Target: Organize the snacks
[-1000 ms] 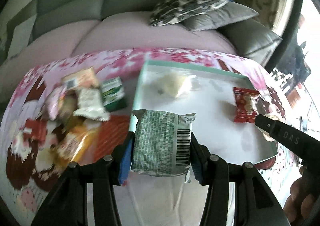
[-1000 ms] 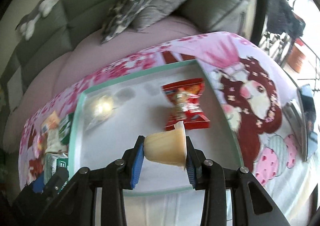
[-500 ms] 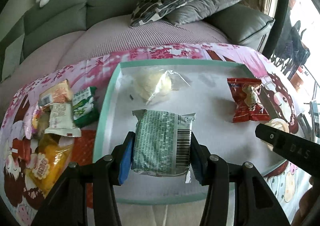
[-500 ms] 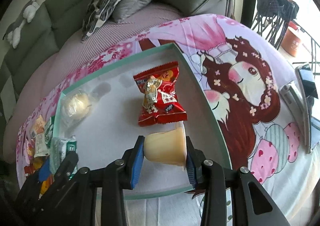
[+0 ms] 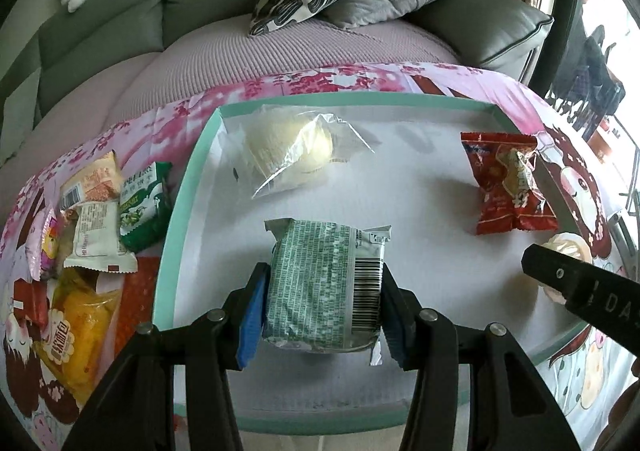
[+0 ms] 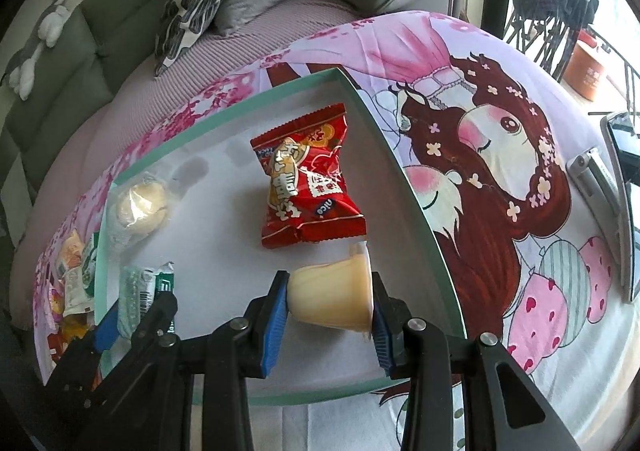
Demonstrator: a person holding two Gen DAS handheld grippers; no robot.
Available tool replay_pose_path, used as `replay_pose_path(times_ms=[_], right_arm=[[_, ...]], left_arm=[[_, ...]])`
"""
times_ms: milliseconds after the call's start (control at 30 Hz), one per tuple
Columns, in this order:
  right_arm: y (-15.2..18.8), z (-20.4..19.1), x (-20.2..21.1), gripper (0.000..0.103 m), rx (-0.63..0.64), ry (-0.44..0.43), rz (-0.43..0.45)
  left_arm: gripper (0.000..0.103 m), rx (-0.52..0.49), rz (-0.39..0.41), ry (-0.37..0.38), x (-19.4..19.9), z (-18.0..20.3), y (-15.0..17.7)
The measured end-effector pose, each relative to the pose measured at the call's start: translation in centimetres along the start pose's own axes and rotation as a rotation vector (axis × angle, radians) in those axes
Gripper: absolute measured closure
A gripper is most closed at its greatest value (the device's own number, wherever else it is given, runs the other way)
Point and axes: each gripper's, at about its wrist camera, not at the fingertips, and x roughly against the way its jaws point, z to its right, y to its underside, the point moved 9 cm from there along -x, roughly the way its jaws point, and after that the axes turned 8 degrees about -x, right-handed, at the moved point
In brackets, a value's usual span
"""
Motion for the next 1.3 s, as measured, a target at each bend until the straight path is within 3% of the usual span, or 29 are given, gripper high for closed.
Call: replay_pose_path(times_ms=[433,533,600,767,900,1067,1300], right_arm=[[0.1,0.0,-0.3,0.063,0.002,0.006,-0.009],[0.1,-0.1,-0.2,0.063,0.010,0.013,-0.009],[0.0,-0.3,-0.1,0.061,0.016,0.010,-0.006],[-0.1,-0.5,0.3,0.045,0.038,0.021,0.005],[-0.3,-0.5,0.7,0.036,0.044,0.023,0.013],[-0.3,-1.1,1.1,0.019,0.072,0.020,0.026],[-0.4,-1.5,1.1,0.004,0.106,0.024,0.040]], left_arm=[[0.041,0.008,0.008,-0.007,1.2,-0.6,-0.6],[0.032,0.018,0.009,-0.016,1.6,-1.0,-0.8],[0.032,0.047,-0.002,-0.023,1.7,-1.6,-0.7],[0.031,0.110,-0.001,-0.024,2.1,-3.0,-0.7],[0.020,0.186,0.007,-0.048,2.7,-4.7,-0.6],[0.020,0.279,0.012,-0.097,3.4,-6.9,-0.2],[0.016,0.345,-0.010,-0.141,3.6,-9.1,0.7]])
